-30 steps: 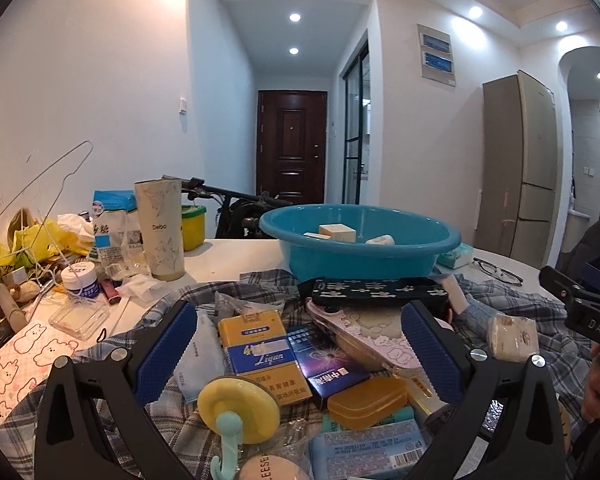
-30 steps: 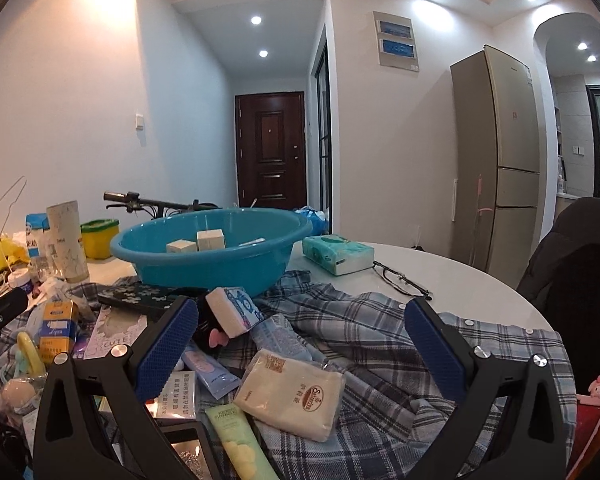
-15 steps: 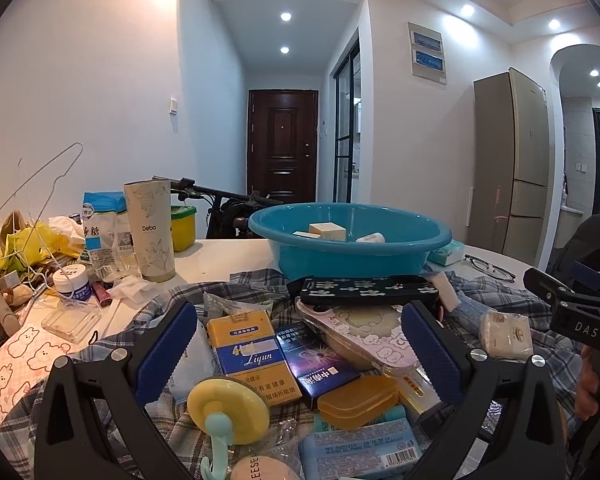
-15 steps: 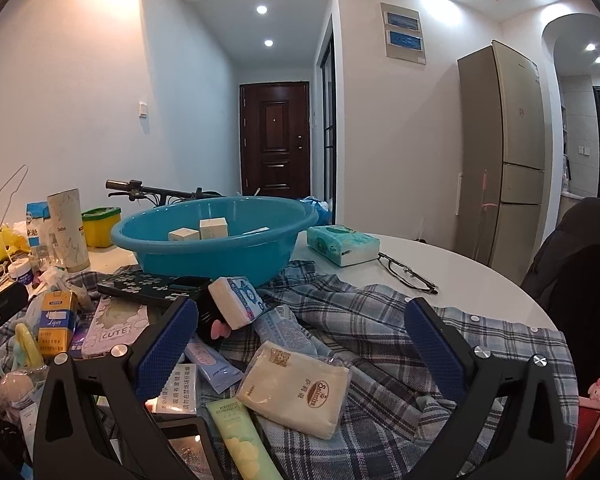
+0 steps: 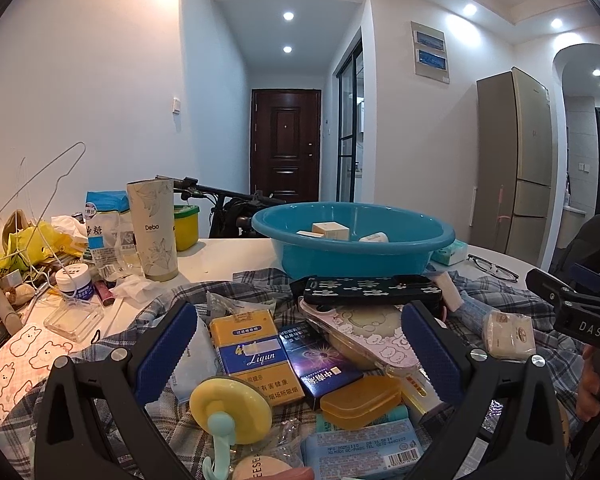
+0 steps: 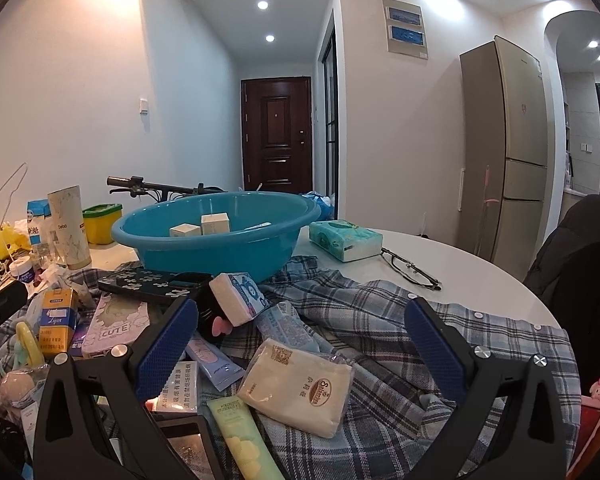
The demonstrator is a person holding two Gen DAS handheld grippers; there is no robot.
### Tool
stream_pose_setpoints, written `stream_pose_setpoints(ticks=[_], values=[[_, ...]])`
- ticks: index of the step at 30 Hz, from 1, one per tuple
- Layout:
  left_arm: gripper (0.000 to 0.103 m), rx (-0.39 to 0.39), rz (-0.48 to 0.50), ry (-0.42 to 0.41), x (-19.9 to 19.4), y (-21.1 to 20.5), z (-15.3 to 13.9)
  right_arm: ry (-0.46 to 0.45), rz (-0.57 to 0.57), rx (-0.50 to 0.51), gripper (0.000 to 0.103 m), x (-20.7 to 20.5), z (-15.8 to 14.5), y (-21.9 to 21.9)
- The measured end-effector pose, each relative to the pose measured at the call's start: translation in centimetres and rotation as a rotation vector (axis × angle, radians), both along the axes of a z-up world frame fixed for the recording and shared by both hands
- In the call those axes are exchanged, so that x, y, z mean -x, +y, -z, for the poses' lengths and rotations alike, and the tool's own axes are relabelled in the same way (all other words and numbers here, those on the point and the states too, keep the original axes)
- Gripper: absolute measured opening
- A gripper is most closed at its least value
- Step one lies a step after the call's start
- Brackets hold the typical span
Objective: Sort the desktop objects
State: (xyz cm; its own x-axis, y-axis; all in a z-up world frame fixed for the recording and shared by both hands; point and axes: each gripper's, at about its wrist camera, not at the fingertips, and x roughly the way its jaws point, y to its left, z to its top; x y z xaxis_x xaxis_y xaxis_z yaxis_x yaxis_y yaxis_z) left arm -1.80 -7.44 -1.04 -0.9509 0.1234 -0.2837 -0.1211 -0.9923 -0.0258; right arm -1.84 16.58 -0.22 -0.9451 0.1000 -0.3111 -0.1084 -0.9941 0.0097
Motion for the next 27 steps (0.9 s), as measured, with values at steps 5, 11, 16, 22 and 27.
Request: stream_pose_setpoints(ticks=[5,11,16,22,27], values=[[0.103,0.0,0.0,-0.001,-0.01,0.03,-0.01,0.008,-0.008,-0.002,0.103,-0.12,-0.05,-0.13],[0.103,-0.006,-0.012,0.001,-0.1,-0.1,0.01,0.009,-0.008,-0.002,0.103,-0.16,-0.08,-0.15],[0.103,0.0,-0.009,0.0,-0.05,-0.21,0.01,0.01,-0.005,-0.001,0.103,-0.24,-0.05,-0.14],[0.103,0.001,-0.01,0.0,-0.02,-0.22,0.0,0.008,-0.012,0.004,0.103,-0.28,-0.07,-0.05],[0.103,0.001,-0.008,0.0,-0.02,-0.23,0.01,0.008,-0.011,0.007,0.103,-0.29,-0.1,0.02]])
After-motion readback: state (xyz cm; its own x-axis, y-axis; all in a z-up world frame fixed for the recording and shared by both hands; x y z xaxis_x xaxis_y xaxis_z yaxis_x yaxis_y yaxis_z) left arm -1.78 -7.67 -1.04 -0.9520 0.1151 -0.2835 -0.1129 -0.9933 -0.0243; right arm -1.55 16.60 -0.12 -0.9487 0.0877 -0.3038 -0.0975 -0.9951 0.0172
